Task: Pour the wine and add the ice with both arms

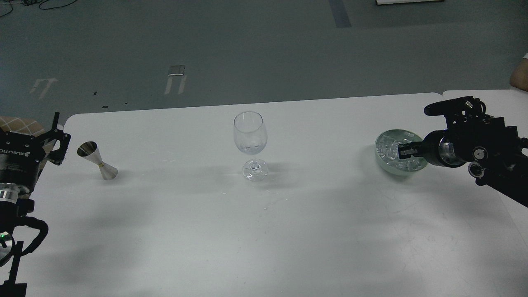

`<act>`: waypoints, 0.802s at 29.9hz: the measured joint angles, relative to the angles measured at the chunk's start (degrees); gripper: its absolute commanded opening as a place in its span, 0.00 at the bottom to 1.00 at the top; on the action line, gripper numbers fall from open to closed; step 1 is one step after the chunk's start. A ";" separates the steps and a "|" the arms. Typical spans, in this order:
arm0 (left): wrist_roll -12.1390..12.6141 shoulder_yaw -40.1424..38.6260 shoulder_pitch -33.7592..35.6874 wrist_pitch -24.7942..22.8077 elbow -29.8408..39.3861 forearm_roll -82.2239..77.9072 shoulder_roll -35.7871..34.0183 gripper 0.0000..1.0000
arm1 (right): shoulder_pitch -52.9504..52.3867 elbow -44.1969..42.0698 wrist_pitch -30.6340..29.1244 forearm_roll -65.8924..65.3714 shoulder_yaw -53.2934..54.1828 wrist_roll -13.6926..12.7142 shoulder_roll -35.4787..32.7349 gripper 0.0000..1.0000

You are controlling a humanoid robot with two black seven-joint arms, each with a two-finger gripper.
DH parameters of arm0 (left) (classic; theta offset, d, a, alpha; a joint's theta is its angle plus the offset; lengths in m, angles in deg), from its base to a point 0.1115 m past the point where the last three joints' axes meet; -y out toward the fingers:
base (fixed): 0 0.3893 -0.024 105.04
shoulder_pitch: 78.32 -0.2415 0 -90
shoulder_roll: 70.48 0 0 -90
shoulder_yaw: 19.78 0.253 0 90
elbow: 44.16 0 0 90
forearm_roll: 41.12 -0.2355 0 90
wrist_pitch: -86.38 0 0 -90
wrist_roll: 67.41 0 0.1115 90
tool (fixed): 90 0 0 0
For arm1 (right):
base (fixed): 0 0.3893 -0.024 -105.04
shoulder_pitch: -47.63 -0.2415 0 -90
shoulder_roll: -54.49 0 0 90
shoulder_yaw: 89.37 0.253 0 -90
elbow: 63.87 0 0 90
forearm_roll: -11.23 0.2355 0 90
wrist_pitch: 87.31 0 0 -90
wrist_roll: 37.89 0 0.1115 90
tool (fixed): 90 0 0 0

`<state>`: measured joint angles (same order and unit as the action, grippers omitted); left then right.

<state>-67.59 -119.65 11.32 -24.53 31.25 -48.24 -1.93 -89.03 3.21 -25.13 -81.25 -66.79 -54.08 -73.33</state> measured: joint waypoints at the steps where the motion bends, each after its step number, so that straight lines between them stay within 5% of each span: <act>1: 0.00 0.02 0.00 0.00 0.00 0.00 0.00 0.98 | 0.00 -0.23 0.00 -0.04 0.00 -0.08 0.09 0.31; 24: 0.00 -0.04 0.16 -1.20 -2.22 0.00 0.00 0.98 | 0.19 -5.39 -0.02 -0.08 -0.01 -1.74 5.25 0.31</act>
<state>-67.59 -119.68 11.47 -25.73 29.03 -48.24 -1.92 -88.84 -2.18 -25.15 -81.32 -66.80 -55.82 -68.08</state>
